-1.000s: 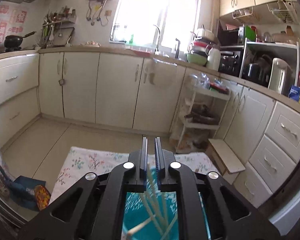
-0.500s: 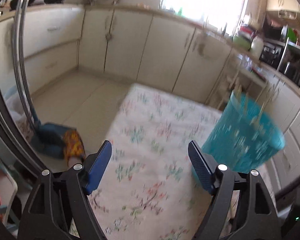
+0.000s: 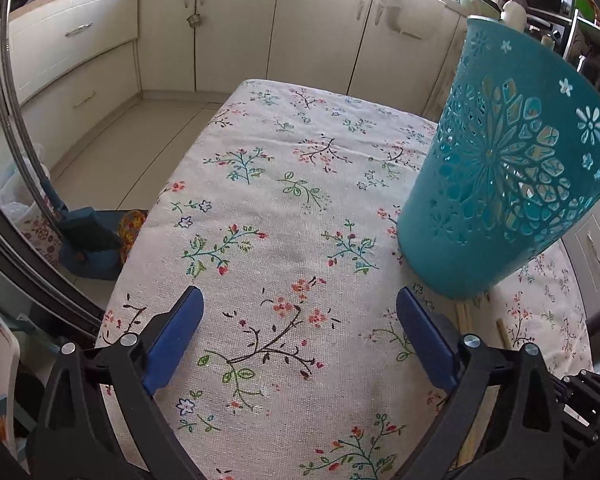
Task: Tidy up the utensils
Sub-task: 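Grasp a chopstick from the bundle with the right gripper and lift it, then carry the chopstick over the basket and open the right gripper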
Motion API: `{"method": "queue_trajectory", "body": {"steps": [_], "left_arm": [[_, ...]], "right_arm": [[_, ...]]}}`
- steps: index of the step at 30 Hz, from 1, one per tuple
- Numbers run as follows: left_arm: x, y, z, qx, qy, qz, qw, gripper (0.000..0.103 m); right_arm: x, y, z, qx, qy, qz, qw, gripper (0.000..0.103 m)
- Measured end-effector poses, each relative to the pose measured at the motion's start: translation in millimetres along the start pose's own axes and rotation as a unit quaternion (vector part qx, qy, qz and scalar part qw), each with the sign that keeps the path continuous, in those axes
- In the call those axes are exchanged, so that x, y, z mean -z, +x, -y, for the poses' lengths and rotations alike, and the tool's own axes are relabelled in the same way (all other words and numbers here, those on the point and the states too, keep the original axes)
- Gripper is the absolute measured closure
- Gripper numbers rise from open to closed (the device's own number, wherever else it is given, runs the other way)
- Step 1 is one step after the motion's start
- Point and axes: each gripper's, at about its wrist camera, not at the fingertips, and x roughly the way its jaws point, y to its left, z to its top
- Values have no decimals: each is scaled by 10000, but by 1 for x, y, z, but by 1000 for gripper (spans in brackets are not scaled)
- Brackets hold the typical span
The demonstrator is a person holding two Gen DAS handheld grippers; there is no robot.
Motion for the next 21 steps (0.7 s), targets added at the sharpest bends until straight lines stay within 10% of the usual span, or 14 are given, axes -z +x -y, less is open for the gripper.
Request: {"method": "queue_trajectory", "body": {"steps": [21], "left_arm": [[1, 7, 11, -175, 255, -176, 9994, 9]], "right_arm": [[-10, -39, 20, -2128, 1092, 583, 9692, 97]]}}
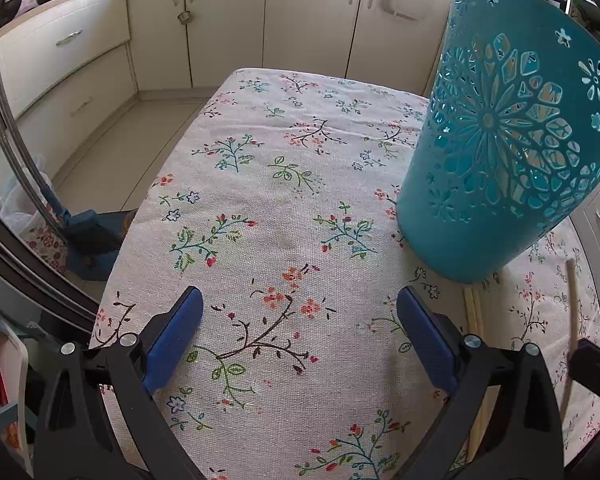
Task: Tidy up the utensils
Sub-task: 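Carry the chopstick over the basket and open the right gripper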
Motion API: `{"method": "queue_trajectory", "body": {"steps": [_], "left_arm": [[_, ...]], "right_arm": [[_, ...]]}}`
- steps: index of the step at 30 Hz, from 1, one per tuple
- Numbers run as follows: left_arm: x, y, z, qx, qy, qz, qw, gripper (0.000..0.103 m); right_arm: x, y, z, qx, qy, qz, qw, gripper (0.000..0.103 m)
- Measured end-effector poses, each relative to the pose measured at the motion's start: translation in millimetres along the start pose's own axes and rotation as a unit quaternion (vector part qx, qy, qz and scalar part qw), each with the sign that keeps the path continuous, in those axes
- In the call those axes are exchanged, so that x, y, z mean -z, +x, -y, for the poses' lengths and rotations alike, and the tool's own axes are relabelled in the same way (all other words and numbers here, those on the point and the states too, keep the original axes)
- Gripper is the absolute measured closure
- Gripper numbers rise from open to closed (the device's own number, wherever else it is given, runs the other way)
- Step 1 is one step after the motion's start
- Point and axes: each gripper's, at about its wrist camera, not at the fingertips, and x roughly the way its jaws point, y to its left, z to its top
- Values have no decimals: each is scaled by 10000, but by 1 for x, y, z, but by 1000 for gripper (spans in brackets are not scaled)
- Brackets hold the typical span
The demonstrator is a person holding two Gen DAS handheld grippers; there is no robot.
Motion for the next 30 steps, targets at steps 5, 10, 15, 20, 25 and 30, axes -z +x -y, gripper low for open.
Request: {"method": "queue_trajectory", "body": {"steps": [5, 10, 15, 20, 25, 30], "left_arm": [[0, 0, 0, -7, 3, -3, 10000, 9], [0, 1, 1, -29, 24, -16, 10000, 9], [0, 2, 2, -27, 25, -19, 10000, 8], [0, 2, 2, -26, 21, -16, 10000, 8], [0, 3, 2, -17, 16, -12, 10000, 8], [-1, 3, 2, -1, 10, -6, 10000, 8]], "right_arm": [[-10, -15, -8, -499, 45, 252, 9984, 97], [-43, -39, -20, -944, 82, 735, 9928, 97], [-93, -64, -42, -987, -117, 1476, 9840, 97], [-144, -73, -57, -658, -129, 2347, 9698, 97], [-177, -55, -60, 34, -177, 2950, 9553, 97], [-180, -10, -51, 970, -466, 2878, 9516, 97]]}}
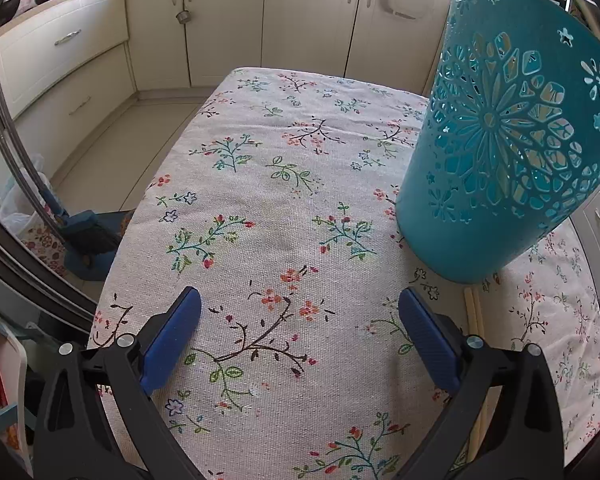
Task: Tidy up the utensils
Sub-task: 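Carry the chopstick over the basket and open the right gripper, then lower the open right gripper back to the chopsticks beside the basket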
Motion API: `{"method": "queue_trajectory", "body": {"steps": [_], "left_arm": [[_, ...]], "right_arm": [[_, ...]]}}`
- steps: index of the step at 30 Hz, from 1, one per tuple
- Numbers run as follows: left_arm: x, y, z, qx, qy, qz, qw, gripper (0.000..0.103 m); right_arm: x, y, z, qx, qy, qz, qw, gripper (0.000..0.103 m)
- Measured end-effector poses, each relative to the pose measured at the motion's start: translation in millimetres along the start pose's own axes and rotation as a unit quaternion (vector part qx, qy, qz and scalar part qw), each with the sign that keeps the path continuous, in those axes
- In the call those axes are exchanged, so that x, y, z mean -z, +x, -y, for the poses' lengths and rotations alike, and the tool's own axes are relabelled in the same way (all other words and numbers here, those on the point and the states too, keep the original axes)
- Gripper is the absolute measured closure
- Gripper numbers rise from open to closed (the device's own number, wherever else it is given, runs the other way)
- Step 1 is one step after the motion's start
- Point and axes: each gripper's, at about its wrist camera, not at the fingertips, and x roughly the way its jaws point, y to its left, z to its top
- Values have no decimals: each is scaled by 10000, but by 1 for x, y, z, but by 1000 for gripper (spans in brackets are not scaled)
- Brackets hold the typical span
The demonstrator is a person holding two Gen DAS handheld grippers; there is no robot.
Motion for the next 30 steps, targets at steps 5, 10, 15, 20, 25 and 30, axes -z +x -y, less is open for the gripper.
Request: {"method": "queue_trajectory", "body": {"steps": [5, 10, 15, 20, 25, 30], "left_arm": [[0, 0, 1, 14, -13, 6, 10000, 8], [-1, 0, 1, 17, -19, 6, 10000, 8], [-1, 0, 0, 1, -22, 11, 10000, 8], [0, -2, -1, -16, -58, 25, 10000, 8], [1, -2, -2, -38, -96, 34, 9999, 8], [1, -3, -5, -66, -165, 50, 9998, 8]], "right_arm": [[31, 3, 3, 2, -309, -483, 9984, 96], [37, -31, -2, -88, -638, -508, 9966, 86], [50, -75, 12, -8, -582, -618, 9964, 84], [117, -99, 47, 394, -382, -1504, 9871, 83], [155, -78, 71, 723, 218, -2635, 9617, 83], [172, -62, 43, 376, -123, -2851, 9577, 83]]}}
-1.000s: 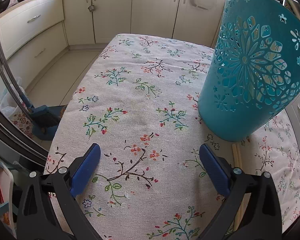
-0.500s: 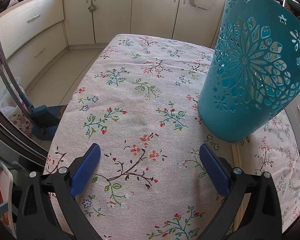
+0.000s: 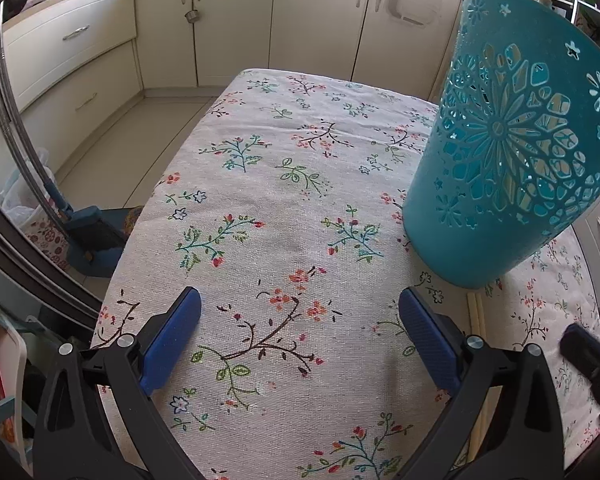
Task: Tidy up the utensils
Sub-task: 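Lower the open right gripper back to the chopsticks beside the basket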
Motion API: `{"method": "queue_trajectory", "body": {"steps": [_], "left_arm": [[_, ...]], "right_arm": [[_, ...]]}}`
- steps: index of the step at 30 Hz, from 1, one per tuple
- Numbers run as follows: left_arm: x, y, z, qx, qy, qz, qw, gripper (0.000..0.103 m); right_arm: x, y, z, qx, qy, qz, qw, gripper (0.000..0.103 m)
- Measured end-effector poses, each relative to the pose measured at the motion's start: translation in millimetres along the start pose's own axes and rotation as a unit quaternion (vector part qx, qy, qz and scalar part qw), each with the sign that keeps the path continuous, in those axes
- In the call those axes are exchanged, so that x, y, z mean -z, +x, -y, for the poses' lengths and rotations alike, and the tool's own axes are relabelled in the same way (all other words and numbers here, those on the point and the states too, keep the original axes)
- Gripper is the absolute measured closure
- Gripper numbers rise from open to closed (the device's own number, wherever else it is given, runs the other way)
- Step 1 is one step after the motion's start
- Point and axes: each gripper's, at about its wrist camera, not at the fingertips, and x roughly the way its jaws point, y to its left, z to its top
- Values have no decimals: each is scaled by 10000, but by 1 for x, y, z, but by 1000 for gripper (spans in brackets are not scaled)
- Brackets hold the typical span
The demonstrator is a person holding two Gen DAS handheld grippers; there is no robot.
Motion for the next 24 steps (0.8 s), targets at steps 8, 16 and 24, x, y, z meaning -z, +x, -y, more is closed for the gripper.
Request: {"method": "queue_trajectory", "body": {"steps": [8, 16, 24], "left_arm": [[0, -1, -2, 34, -10, 25, 10000, 8], [0, 0, 0, 41, 32, 23, 10000, 8], [0, 0, 0, 20, 43, 8, 10000, 8]], "right_arm": [[8, 22, -13, -82, -84, -190, 9997, 83], [10, 32, -22, -104, -187, -299, 9993, 83], [12, 31, -35, 42, -519, -295, 9982, 83]]}}
